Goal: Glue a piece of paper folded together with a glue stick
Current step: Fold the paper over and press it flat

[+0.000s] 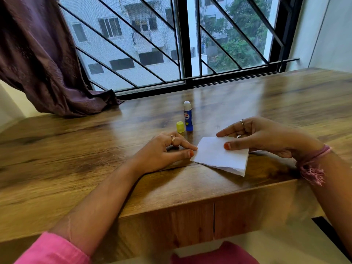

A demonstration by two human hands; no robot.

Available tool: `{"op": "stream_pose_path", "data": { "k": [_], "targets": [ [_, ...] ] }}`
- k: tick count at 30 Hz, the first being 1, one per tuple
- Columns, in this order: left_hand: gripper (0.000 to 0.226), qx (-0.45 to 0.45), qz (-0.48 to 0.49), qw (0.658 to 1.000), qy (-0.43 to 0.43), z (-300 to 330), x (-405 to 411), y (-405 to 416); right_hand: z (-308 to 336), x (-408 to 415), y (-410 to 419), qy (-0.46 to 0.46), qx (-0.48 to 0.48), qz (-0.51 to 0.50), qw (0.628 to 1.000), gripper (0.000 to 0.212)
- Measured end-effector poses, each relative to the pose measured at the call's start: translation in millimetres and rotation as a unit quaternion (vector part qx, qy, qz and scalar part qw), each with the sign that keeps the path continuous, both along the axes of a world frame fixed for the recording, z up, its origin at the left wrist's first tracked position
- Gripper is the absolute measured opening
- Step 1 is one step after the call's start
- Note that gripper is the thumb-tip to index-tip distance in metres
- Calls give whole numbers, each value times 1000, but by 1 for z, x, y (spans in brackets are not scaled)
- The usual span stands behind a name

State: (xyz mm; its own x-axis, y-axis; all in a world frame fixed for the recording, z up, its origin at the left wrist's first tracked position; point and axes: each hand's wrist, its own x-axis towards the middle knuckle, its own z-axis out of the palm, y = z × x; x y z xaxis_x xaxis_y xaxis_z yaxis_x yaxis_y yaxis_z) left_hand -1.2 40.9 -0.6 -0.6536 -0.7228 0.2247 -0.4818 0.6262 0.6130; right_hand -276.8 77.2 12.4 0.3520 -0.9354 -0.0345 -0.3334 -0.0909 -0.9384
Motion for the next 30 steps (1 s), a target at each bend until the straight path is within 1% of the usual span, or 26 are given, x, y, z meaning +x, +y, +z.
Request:
{"op": "stream_pose_path", "data": {
  "k": [6,13,20,23,26,30],
  "targets": [
    [23,0,-2,1000,-10,-1,1,-1,0,0,0,3,-4,5,1000,51],
    [22,17,-2,1000,12,-2,0,-1,0,-2,-1,-2,0,9,1000,49],
    [24,27,-1,1000,4,-1,0,-1,-1,-4,-1,-6,-2,2,1000,59],
    [27,27,3,1000,0,-1,0,-1,1,-5,1,-9,-10,-1,1000,57],
    [27,27,3,1000,0,-2,0,-1,4,-4,3,4,-17,-1,1000,53],
    [29,26,1,1000,4,-2,0,-2,8,-2,6,32,-34,-10,999,56]
  ]
}}
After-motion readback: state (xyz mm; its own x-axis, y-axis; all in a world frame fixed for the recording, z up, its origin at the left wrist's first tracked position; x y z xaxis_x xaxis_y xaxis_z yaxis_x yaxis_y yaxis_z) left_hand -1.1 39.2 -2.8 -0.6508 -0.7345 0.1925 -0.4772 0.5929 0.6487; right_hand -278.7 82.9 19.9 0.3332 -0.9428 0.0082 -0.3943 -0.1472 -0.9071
